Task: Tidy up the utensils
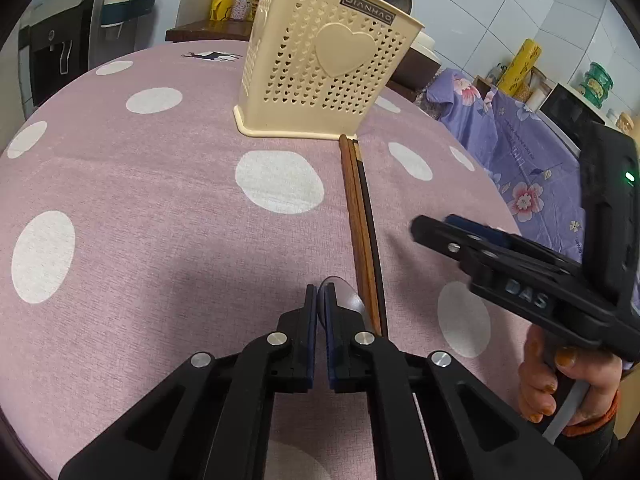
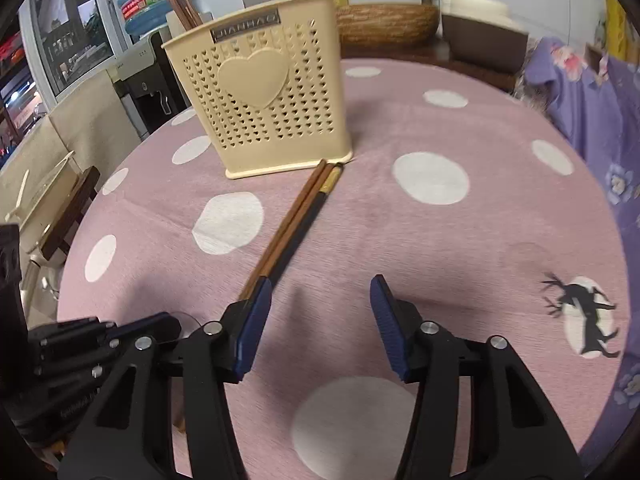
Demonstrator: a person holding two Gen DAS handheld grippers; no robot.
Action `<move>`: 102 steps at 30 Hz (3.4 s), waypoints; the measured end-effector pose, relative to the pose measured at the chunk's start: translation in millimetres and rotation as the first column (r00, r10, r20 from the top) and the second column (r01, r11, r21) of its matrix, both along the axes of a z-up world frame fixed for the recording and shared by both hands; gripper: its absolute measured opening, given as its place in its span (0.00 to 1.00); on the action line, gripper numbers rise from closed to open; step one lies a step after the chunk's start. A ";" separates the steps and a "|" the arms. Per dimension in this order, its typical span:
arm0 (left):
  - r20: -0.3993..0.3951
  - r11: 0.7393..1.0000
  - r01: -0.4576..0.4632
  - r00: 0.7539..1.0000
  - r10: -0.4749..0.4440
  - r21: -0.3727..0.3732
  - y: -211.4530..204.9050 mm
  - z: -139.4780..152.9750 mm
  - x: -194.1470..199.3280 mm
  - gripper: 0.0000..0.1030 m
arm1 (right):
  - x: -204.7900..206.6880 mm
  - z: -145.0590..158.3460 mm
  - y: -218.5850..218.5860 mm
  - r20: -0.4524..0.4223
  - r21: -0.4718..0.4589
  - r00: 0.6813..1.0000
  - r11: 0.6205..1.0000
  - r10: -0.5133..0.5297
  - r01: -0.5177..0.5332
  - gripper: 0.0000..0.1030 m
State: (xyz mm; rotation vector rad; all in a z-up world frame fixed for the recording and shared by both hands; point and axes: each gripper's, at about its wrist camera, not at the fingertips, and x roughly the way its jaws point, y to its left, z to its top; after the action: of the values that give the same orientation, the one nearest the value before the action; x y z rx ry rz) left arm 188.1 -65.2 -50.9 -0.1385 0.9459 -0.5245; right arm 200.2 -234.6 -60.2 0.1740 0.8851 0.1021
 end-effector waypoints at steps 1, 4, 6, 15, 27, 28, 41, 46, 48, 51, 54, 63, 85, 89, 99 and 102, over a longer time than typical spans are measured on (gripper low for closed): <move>0.001 1.000 -0.004 1.000 0.004 -0.006 2.1 1.6 0.5 0.05 | 7.1 -1.3 4.0 -0.017 0.006 1.000 1.000 0.001 -0.001 0.45; 0.016 1.000 -0.016 1.000 0.016 -0.007 7.7 6.1 1.5 0.04 | 22.2 -5.6 15.0 -0.047 -0.026 0.999 1.000 -0.013 0.012 0.37; 0.018 0.999 -0.029 0.999 0.030 -0.012 13.7 8.0 3.4 0.04 | 31.7 -9.8 18.5 -0.076 -0.018 0.996 0.999 -0.038 0.036 0.32; 0.028 0.997 -0.071 0.997 0.072 -0.030 33.4 12.1 10.3 0.04 | 56.7 -13.0 15.6 -0.116 0.002 0.987 0.994 -0.110 0.111 0.18; 0.027 0.996 -0.074 0.997 0.075 -0.049 40.8 13.9 14.3 0.04 | 91.4 -13.2 -6.0 -0.152 0.063 0.972 0.979 -0.181 0.192 0.13; 0.028 0.996 -0.073 0.997 0.075 -0.049 40.7 14.1 14.5 0.04 | 94.3 -13.1 -8.2 -0.157 0.075 0.969 0.976 -0.190 0.204 0.13; 0.043 0.997 -0.066 0.997 0.067 -0.045 38.2 17.0 14.2 0.04 | 109.6 -17.1 -15.8 -0.163 0.104 0.961 0.964 -0.225 0.244 0.08; 0.048 0.997 -0.064 0.997 0.066 -0.046 39.0 18.9 13.6 0.04 | 104.0 -19.9 -26.8 -0.170 0.160 0.955 0.949 -0.245 0.272 0.08; 0.050 0.997 -0.065 0.996 0.067 -0.048 39.2 19.3 13.7 0.04 | 101.3 -21.2 -31.2 -0.176 0.187 0.953 0.942 -0.247 0.278 0.08; 0.052 0.996 -0.066 0.996 0.068 -0.053 39.7 20.2 13.6 0.04 | 94.3 -18.2 -39.7 -0.159 0.222 0.952 0.930 -0.260 0.291 0.08; 0.061 0.996 -0.072 0.995 0.075 -0.055 41.9 23.4 13.2 0.04 | 83.6 -6.1 -43.8 -0.107 0.240 0.960 0.931 -0.257 0.276 0.08; 0.148 0.992 -0.127 0.981 0.130 -0.029 51.3 46.0 16.2 0.04 | 38.0 50.0 -42.3 0.118 0.180 0.972 0.967 -0.203 0.180 0.08; 0.471 0.972 -0.234 0.858 0.203 0.006 47.1 153.3 48.7 0.04 | -17.8 162.2 -35.0 0.456 0.116 0.885 0.993 -0.088 0.039 0.07; 0.528 0.968 -0.250 0.823 0.210 0.004 41.5 188.2 61.3 0.04 | -11.3 201.3 -29.6 0.501 0.100 0.864 0.995 -0.053 0.004 0.07; 0.634 0.945 -0.323 0.743 0.215 0.058 17.3 254.6 107.4 0.04 | 38.2 290.5 -22.5 0.584 0.045 0.811 0.999 -0.037 0.013 0.07; 0.653 0.932 -0.345 0.732 0.195 0.109 3.7 257.5 123.1 0.04 | 58.3 299.2 -21.8 0.593 0.045 0.804 0.998 -0.054 0.034 0.07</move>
State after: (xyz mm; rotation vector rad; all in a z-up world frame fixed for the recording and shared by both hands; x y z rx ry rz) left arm 311.3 -61.5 206.6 0.1065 0.2954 -0.1554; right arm 258.5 -256.4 239.0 0.1778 0.2456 0.1183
